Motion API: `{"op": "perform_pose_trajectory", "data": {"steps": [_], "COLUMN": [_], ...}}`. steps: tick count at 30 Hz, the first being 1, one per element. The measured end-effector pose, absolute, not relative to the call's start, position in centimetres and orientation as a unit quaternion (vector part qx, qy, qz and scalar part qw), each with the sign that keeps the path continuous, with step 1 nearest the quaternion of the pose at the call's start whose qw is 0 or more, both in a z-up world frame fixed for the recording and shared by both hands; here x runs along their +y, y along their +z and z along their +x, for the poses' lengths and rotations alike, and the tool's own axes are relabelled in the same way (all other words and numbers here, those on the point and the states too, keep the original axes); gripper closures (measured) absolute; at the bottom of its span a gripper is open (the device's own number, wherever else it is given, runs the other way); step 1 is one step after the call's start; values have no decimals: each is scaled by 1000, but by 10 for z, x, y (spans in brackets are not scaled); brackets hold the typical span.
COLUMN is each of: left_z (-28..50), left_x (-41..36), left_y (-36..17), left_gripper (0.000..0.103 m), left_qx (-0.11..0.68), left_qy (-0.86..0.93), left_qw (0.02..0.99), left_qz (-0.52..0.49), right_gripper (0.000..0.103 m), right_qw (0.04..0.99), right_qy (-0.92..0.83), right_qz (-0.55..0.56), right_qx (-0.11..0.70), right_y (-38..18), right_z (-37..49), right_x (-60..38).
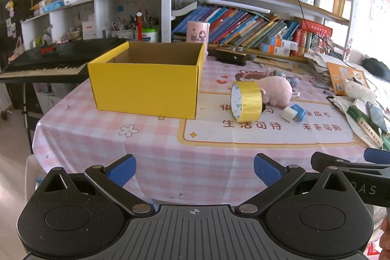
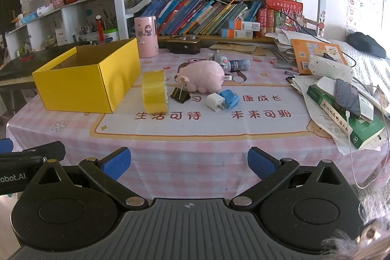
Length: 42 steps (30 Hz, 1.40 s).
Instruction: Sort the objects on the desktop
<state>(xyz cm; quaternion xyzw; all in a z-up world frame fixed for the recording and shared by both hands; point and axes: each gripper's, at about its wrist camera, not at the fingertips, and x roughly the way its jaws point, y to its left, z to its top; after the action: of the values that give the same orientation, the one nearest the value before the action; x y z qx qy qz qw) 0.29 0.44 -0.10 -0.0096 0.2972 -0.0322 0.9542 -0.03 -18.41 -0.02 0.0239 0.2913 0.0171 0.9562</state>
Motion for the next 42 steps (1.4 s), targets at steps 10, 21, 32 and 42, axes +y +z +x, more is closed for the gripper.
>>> {"op": "perform_pose_trajectory", "data": {"steps": [10,21,32,42], "left_z": [4,3,6,11], "left_x": [3,1,3,8], "left_y": [0,3,4,3], "left_gripper": [0,0,0,0], "left_qx": [296,296,295,291], "left_qy": [-32,-29,-38,-48], "left_qw": [955,955,955,955], "left_qz": [-6,3,0,-18], "right_gripper": [0,0,0,2], "right_qw": [957,956,957,955], "right_qy": [11,15,18,20], "right_qz": [24,25,21,22], "right_qx": [290,292,290,294], "right_y": [1,-1,-1,0], "right_z": [-2,-2,4,10], "right_x": [-184,-185,-184,-182]}}
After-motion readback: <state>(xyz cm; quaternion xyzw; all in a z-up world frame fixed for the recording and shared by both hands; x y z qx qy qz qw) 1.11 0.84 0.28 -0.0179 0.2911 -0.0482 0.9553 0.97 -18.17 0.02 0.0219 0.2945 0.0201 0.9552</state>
